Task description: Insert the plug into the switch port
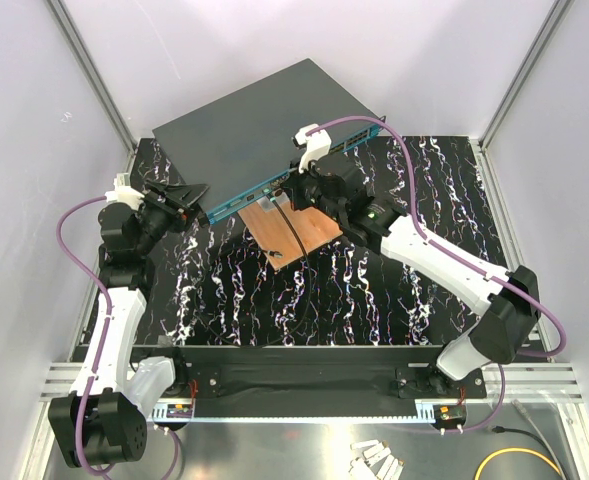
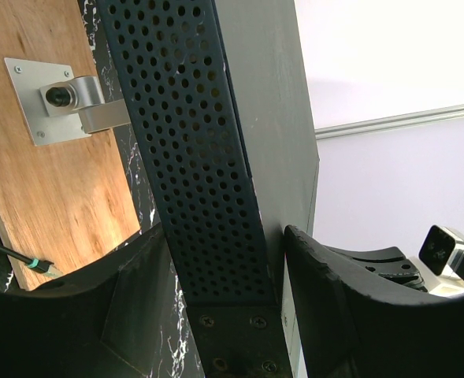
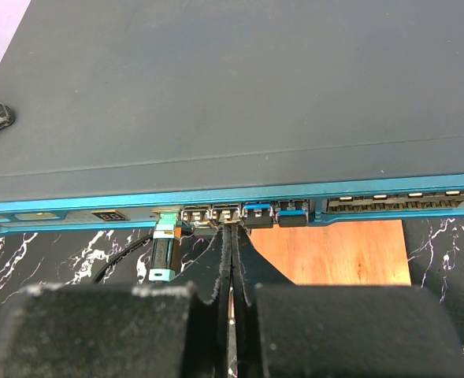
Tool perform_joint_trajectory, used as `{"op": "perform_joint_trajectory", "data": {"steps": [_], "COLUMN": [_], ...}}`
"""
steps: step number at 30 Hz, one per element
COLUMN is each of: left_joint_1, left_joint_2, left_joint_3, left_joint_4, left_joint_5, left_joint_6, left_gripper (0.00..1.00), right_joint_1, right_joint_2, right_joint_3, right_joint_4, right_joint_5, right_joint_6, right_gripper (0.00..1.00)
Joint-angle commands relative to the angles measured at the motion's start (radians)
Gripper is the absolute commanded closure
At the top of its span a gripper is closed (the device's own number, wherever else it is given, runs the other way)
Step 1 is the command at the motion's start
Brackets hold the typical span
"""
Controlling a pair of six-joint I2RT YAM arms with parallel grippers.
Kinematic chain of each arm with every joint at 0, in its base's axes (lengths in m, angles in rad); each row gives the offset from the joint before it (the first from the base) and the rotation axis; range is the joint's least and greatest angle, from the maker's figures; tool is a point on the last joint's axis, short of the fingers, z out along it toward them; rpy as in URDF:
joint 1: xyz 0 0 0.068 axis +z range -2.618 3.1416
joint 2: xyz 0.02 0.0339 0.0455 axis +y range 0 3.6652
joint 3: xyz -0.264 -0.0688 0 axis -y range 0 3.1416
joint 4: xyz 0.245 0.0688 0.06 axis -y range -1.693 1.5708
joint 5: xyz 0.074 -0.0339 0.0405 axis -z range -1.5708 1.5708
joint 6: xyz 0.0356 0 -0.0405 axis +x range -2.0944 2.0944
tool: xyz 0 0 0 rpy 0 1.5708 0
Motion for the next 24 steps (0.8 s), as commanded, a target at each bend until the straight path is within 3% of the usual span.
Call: {"op": "perform_joint_trajectory", "data": {"steps": [1, 7, 24], "left_joint_1": [-0.02, -0.021, -0.021], "left_joint_2": [-0.012, -0.011, -0.009], "left_joint_3": [0.002, -0.001, 0.006], "left_joint_4": [0.079, 0.08, 0.075], "left_joint_5": [0.029, 0.031, 0.026], "left_joint_6": [-0.001, -0.004, 0.002], "left_gripper": [0.38, 0.38, 0.39], "right_joint_1": [0.003, 0.003, 0.003], "right_joint_2": [0.016, -0.015, -0.061], "right_joint_3": [0.02, -0.079, -0.06], "right_joint_4": [0.087, 0.178, 0.092], "right_joint_5": [0.045, 0.072, 0.035], "right_joint_6": [-0.006, -0.041, -0.041], "right_gripper": [0.99, 1.0, 1.0]}}
